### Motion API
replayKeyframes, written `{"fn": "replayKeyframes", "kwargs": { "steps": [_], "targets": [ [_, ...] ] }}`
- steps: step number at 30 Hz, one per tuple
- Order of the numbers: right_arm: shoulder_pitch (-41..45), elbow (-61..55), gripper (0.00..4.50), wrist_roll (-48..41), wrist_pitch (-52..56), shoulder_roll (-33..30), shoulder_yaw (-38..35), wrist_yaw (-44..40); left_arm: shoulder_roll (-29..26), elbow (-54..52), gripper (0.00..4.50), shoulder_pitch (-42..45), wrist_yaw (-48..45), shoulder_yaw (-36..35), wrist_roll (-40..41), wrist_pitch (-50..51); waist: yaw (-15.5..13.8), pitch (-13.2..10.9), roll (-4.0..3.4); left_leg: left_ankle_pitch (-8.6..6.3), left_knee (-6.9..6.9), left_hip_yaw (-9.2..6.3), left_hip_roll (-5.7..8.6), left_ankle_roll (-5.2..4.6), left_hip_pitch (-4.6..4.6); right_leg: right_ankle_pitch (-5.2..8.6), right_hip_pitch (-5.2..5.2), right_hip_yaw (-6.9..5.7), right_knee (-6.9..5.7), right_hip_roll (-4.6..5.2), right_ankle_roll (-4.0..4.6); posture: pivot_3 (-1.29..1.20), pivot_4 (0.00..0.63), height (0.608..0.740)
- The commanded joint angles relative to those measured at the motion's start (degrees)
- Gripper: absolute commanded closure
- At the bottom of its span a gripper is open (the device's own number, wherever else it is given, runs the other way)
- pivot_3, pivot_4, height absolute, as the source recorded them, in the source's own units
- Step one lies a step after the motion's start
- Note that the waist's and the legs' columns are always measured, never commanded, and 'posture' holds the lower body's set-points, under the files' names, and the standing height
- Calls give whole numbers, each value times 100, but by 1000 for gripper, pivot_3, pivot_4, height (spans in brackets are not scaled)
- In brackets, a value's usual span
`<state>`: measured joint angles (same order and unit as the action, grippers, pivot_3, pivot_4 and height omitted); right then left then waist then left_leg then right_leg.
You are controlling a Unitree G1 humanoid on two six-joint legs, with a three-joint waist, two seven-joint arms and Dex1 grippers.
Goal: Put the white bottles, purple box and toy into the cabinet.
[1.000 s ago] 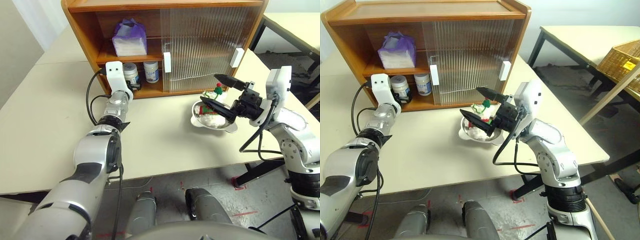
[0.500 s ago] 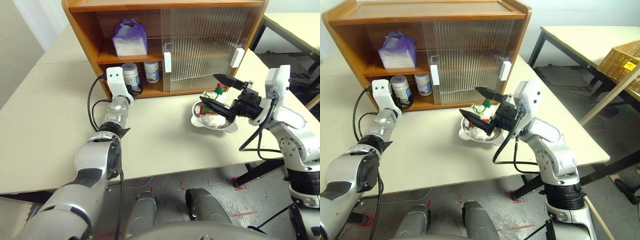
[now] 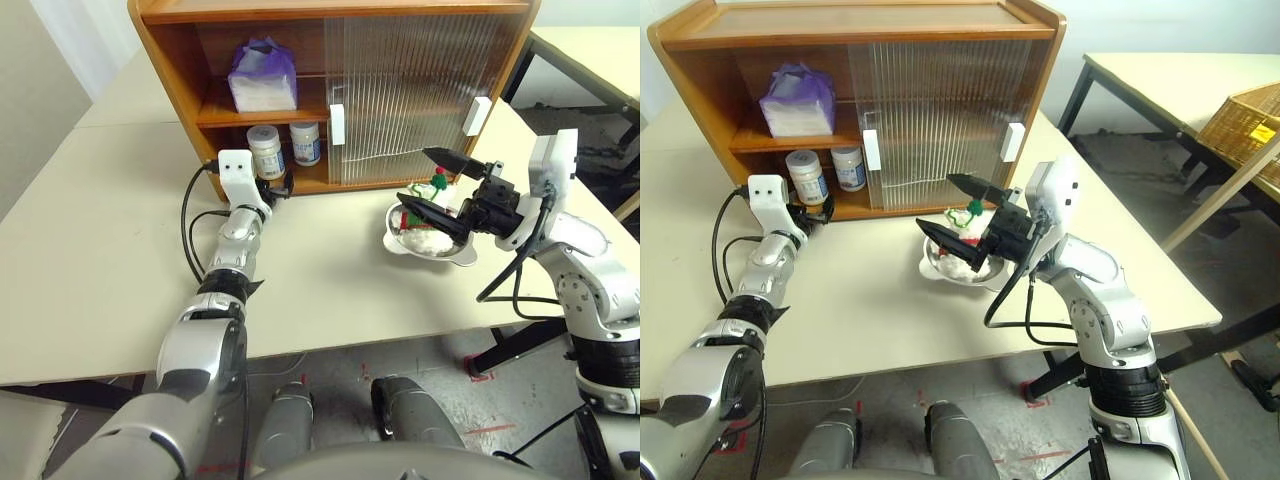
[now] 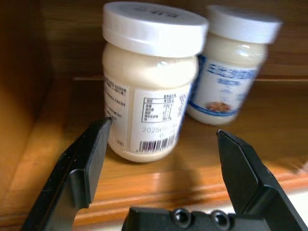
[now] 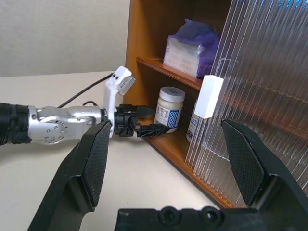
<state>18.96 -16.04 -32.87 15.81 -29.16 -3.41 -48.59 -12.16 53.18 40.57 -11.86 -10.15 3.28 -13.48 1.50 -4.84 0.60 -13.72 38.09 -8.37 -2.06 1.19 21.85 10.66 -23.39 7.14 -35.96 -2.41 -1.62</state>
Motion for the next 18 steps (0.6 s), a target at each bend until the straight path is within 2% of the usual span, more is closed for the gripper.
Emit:
{"fn": "replayKeyframes", "kwargs": {
  "steps": [1,5,9,12,18],
  "targets": [
    [8,12,0,31,-19,9,24,-38,63,-878,18,-377,-282,160,127,415,0,0,0,0,0,0,0,0,-1,0,1,0,0,0,0,-50,75,740],
    [7,26,0,31,-26,9,17,-41,41,-1886,18,-772,-507,324,214,929,1,0,0,0,0,0,2,0,-1,0,3,0,1,0,0,-49,77,740],
    [10,45,0,37,-37,7,9,-42,23,-2404,18,-861,-977,530,335,1197,-3,0,0,-1,1,0,2,1,-2,0,3,0,0,1,0,-49,76,740],
    [25,60,0,46,-44,17,9,-28,113,-2631,598,-759,-1478,763,511,1406,-20,0,0,-1,1,0,2,2,-3,0,5,1,0,3,0,-51,74,740],
    [33,74,0,57,-52,18,-8,-8,168,-3128,2719,-666,-2279,1114,806,1928,-29,0,0,-4,3,0,2,7,-2,0,5,5,1,7,0,-60,73,740]
  ]
}}
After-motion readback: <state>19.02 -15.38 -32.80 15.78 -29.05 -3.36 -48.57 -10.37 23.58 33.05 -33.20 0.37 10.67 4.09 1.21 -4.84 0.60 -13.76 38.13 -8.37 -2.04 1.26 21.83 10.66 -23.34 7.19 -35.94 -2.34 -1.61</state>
